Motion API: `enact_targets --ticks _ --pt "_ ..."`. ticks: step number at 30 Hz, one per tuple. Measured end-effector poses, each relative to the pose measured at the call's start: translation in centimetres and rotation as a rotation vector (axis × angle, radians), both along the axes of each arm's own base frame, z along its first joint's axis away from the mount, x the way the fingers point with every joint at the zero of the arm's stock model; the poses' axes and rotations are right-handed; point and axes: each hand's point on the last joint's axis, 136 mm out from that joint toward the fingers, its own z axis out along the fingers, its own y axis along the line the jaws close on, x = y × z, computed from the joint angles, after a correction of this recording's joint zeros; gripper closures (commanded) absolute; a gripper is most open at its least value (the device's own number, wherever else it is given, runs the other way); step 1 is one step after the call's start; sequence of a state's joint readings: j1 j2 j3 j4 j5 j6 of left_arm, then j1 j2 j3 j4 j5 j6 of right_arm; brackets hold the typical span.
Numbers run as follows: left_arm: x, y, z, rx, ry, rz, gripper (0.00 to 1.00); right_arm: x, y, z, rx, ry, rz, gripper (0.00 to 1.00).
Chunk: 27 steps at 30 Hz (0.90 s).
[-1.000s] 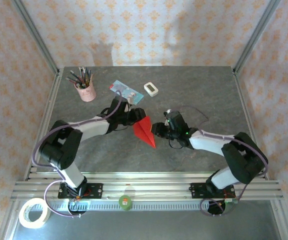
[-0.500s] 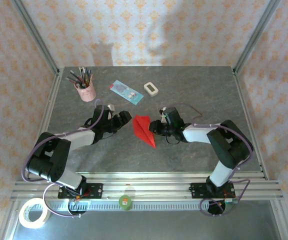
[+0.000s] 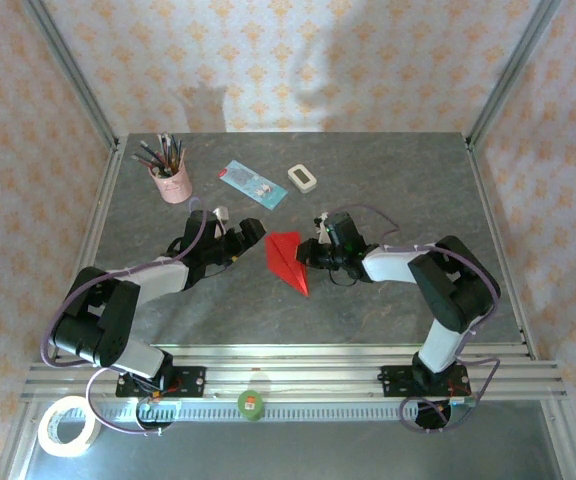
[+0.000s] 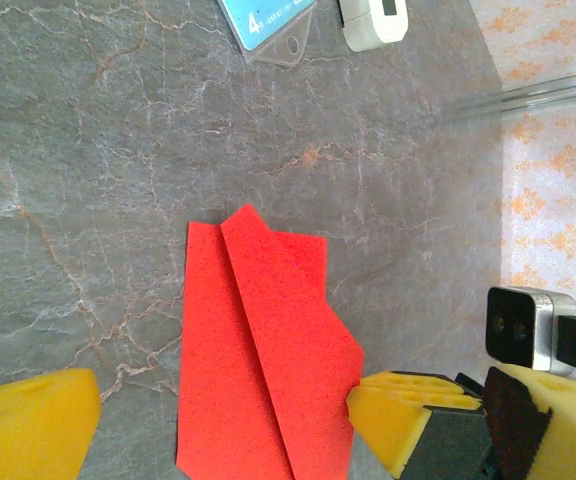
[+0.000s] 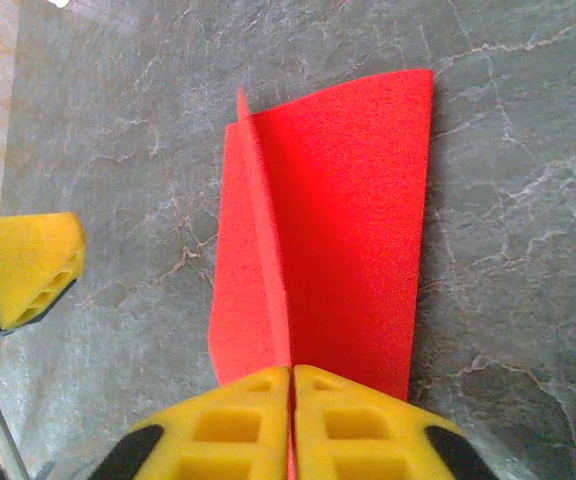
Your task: Fold a paper plane with a square sheet of paper (pick it up from the middle)
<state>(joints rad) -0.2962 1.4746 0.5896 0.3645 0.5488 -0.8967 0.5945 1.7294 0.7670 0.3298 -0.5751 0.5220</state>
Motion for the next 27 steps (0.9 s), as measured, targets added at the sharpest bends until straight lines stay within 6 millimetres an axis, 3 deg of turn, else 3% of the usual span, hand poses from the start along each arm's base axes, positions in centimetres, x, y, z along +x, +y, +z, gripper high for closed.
enact_targets --ticks 7,15,21,27 --pt "-0.2 -0.8 0.6 -0.035 -0.017 -0.041 0.01 0.3 0.1 1.4 0.027 -0.043 -0.004 0.96" --pt "-0.6 -3.7 4.0 -0.151 -0.127 -0.158 0.09 1.1 -0.3 10.3 0.247 -0.243 -0.051 0.97" --pt "-1.8 -6.7 7.0 -0.240 -0.217 -0.269 0.19 1.2 -1.5 12.5 0.412 -0.237 -0.087 0.97" --pt "-2.6 -8.9 8.8 -0.298 -0.267 -0.346 0.34 0.6 -0.9 15.1 0.537 -0.233 -0.048 0.97"
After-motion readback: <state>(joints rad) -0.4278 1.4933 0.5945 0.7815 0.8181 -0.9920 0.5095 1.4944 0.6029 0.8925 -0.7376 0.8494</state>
